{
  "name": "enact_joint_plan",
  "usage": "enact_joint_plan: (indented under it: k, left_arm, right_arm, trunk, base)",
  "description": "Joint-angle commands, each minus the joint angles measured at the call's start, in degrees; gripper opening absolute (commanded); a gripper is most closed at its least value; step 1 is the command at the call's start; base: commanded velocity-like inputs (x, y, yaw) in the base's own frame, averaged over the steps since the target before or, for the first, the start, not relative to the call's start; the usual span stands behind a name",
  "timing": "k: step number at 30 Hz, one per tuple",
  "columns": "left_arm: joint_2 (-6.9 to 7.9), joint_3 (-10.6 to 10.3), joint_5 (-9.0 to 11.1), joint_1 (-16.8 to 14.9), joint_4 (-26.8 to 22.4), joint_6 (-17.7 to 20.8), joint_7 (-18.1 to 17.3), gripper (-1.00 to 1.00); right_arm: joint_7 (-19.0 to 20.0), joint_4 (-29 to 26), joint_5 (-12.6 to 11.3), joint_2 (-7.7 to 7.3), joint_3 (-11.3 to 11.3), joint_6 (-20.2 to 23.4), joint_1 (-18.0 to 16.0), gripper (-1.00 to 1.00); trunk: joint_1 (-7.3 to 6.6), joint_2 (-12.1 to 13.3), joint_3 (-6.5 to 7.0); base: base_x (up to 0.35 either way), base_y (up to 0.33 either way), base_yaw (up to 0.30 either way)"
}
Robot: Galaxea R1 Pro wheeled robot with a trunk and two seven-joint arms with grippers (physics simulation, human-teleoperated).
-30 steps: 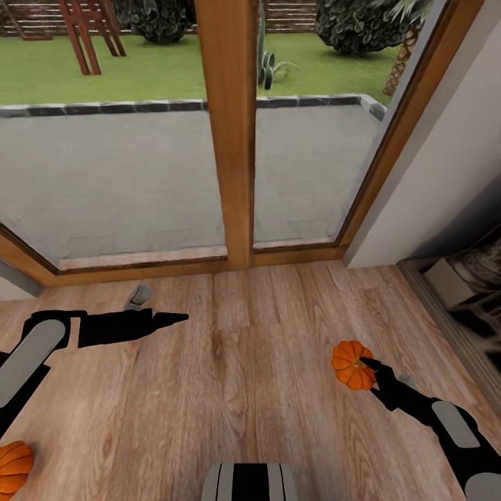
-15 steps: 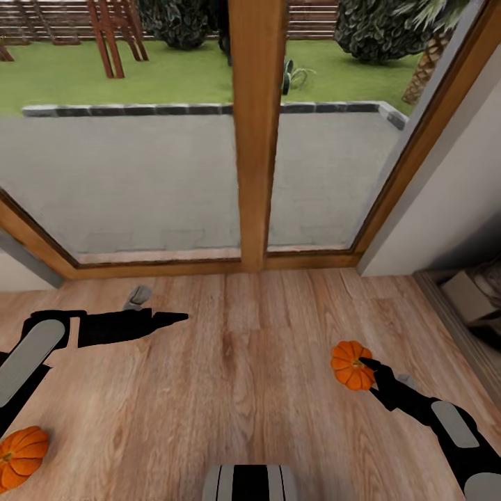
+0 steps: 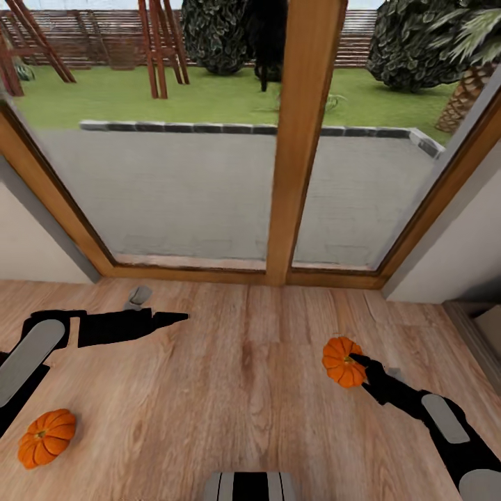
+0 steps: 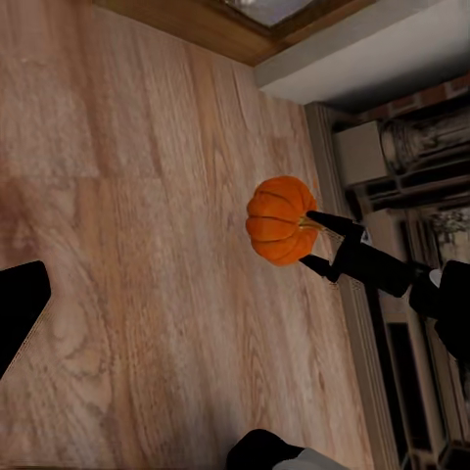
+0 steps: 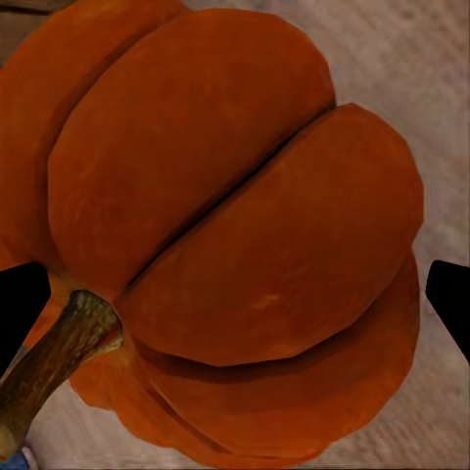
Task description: Place each of the two pumpkins and all three candles from the living room inside a cabinet in the living room (use any cabinet), then make sure every cabinet is closed, and position the cauldron so it is next to a table in the living room.
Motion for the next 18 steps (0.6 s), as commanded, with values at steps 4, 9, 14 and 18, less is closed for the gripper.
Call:
enact_joint_plan:
  k: [4, 9, 14, 18]
  left_arm:
    - [0.03, 0.2, -0.6, -0.1, 0.1, 0.1, -0.6, 1.0]
    - [0.15, 0.5, -0.6, -0.1, 0.3, 0.1, -0.7, 1.0]
    - [0.41, 0.6, -0.8, -0.1, 0.4, 0.1, -0.6, 1.0]
    - [0.52, 0.6, -0.8, -0.1, 0.5, 0.1, -0.6, 1.0]
  right_arm:
    - [1.0, -6.0, -0.1, -0.01, 5.4, 2.0, 0.1, -1.0]
    - [-2.5, -17.5, 0.2, 1.52, 11.9, 12.9, 0.0, -1.0]
    - [-8.8, -23.4, -0.1, 2.22, 16.0, 17.5, 0.0, -1.0]
    - [-10.7, -28.5, 0.3, 3.22, 18.2, 22.0, -0.1, -1.0]
  trunk:
    - [-0.01, 0.0, 0.17]
    - [-0.01, 0.0, 0.37]
    - [-0.01, 0.0, 0.47]
    - [-0.01, 0.0, 0.48]
  base:
    - [0.0, 0.0, 0.259]
    - [0.0, 0.0, 0.269]
    - [0.0, 0.0, 0.142]
    - [0.0, 0.0, 0.032]
